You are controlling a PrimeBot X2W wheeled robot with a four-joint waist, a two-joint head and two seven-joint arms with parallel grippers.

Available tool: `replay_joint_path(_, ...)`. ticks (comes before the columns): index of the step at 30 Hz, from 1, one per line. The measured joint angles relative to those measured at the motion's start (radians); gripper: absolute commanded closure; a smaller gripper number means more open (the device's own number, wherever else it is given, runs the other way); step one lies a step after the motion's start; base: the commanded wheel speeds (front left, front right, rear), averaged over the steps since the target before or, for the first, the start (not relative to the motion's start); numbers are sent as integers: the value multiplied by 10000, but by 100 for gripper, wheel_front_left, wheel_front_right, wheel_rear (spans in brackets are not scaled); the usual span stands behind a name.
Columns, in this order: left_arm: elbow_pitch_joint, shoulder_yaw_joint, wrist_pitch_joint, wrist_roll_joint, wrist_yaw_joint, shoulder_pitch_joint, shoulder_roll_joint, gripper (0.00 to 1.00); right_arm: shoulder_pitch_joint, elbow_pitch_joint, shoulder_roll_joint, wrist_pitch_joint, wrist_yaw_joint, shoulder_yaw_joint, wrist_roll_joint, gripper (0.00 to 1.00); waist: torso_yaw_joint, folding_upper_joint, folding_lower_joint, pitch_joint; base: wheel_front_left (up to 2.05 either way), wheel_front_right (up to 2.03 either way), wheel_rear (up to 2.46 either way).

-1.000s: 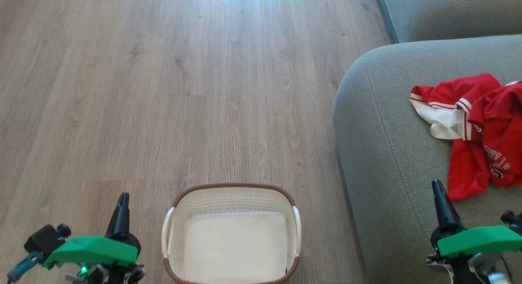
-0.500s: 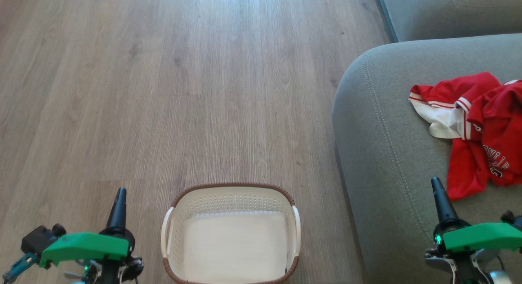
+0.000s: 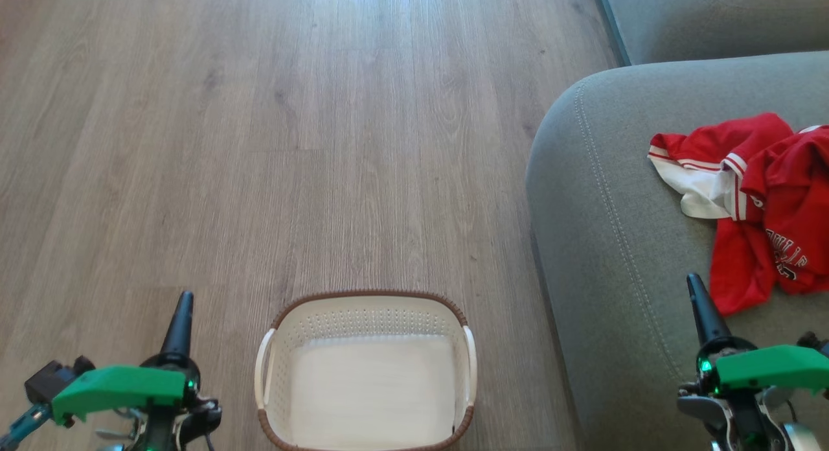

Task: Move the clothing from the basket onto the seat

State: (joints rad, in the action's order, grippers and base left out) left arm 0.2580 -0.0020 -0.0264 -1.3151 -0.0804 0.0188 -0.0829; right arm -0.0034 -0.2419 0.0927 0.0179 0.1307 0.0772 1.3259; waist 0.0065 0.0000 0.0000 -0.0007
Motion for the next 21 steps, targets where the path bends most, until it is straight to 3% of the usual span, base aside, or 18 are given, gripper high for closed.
replay_joint_path(21, 88, 520, -571, -2004, -311, 221, 265, 100, -331, -228, -249, 529, 0, 274, 1996, 100, -48, 0, 0, 28, 0, 0, 0)
